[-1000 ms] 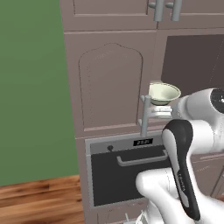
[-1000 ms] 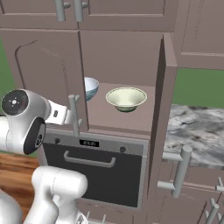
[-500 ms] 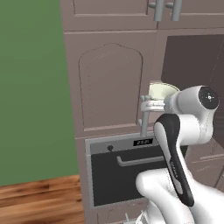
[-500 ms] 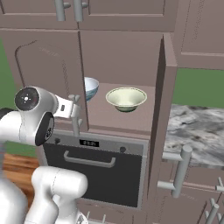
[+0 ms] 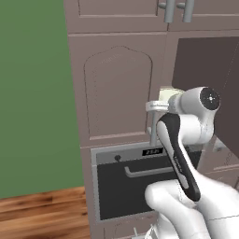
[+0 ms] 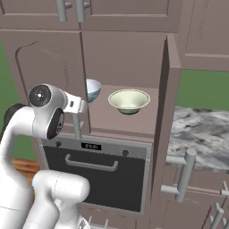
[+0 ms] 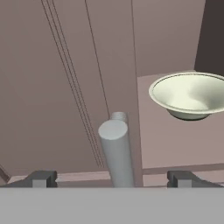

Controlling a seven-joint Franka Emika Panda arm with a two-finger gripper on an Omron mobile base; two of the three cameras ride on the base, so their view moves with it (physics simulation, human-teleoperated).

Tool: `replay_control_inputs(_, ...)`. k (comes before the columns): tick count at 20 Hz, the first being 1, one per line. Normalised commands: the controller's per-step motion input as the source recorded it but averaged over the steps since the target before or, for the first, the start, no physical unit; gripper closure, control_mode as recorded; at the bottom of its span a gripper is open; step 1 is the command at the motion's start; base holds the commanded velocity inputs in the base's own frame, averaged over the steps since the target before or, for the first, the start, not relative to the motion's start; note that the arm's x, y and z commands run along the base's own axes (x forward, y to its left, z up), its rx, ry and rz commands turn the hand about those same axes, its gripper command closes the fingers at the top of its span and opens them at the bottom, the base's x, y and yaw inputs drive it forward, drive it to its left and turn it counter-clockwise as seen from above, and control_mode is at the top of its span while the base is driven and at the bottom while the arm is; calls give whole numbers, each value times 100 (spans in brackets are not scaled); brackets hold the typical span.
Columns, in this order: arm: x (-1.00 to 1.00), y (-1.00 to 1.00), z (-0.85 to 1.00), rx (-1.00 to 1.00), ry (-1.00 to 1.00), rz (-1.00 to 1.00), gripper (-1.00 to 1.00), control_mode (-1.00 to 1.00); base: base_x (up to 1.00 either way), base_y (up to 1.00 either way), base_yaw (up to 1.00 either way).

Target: Move the bowls from the cabinet to the plates on the dining table.

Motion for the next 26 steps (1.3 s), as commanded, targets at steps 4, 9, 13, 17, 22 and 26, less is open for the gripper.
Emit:
replay_control_inputs(4,57,-3,0,0,0,0,-100,-100,0,0,0)
replay_control_inputs(9,60,-4,0,0,0,0,-100,-100,0,0,0)
replay_control_inputs(13,50,-1,-14,0,0,0,-100,-100,0,0,0)
replay_control_inputs(17,4,0,-37,0,-1,0,-100,-100,0,0,0)
replay_control_inputs(22,0,3,-49,0,-2,0,-100,-100,0,0,0)
replay_control_inputs(26,0,6,-56,0,-2,0,-100,-100,0,0,0)
